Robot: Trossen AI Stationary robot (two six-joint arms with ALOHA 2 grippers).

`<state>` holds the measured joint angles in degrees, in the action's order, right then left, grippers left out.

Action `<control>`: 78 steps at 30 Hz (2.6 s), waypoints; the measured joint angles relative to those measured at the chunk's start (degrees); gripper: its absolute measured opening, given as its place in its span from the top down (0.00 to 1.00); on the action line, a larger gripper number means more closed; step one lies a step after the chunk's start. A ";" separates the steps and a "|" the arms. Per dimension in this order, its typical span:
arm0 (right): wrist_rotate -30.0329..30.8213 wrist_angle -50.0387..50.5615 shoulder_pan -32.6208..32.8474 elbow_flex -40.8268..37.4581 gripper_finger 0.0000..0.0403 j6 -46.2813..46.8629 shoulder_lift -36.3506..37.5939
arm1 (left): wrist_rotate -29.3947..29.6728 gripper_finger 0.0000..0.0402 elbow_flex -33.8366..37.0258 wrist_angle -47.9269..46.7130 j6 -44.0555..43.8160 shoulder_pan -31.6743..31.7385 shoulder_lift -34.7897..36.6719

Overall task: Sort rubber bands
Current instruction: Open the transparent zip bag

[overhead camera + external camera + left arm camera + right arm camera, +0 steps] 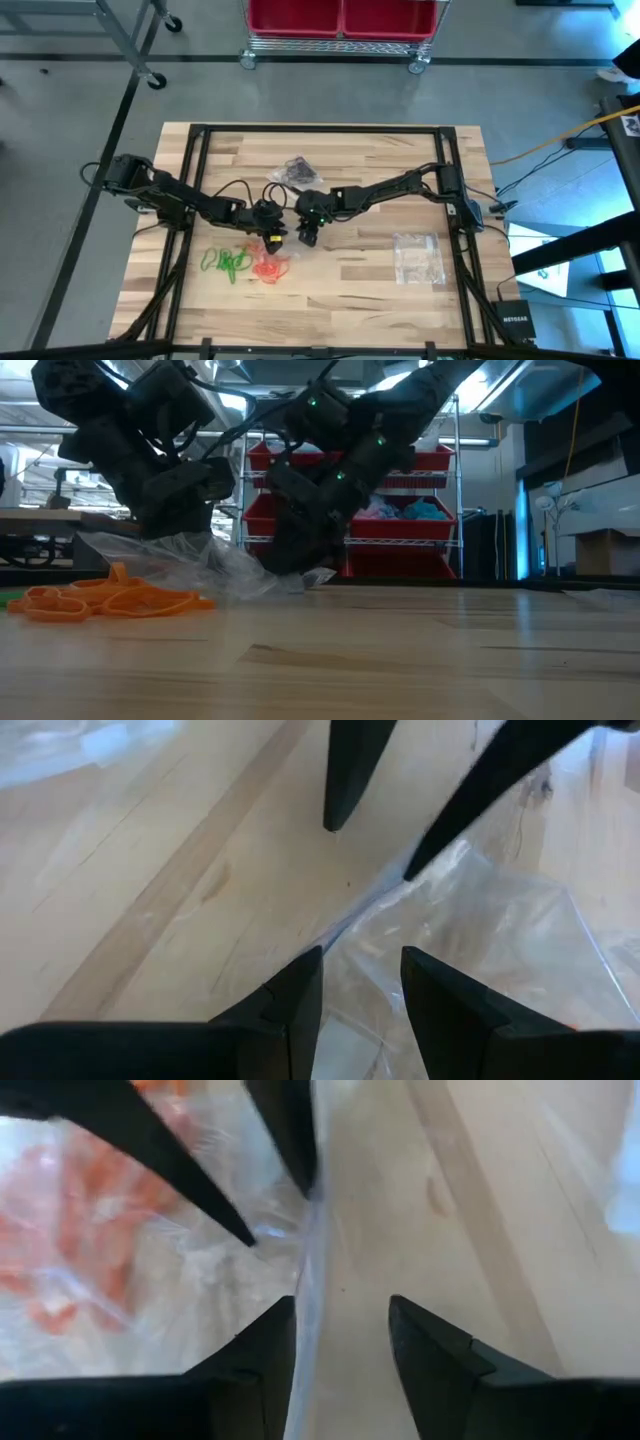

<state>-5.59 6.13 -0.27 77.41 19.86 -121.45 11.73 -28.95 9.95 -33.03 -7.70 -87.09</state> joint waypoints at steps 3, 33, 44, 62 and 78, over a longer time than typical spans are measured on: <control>1.08 0.29 -0.09 0.02 0.62 1.43 -0.33 | 0.00 0.68 0.00 0.07 0.10 0.00 0.00; 5.39 2.73 -0.50 0.02 0.62 4.76 -0.50 | 2.66 0.68 -6.67 -15.41 18.56 2.11 13.92; 4.95 1.95 -0.50 0.00 0.62 4.57 -0.50 | -6.97 0.68 -4.22 -15.96 20.23 7.06 9.46; 4.97 1.70 -0.50 -0.04 0.62 4.13 -0.50 | -13.47 0.68 -4.22 -8.46 21.69 7.08 -1.41; 4.91 1.31 -0.48 -0.04 0.62 4.13 -0.50 | -17.84 0.74 -4.68 -2.48 22.76 6.97 -7.99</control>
<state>-0.69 7.43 -0.75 77.36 23.99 -121.95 -6.11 -33.63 7.47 -10.26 -0.73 -95.08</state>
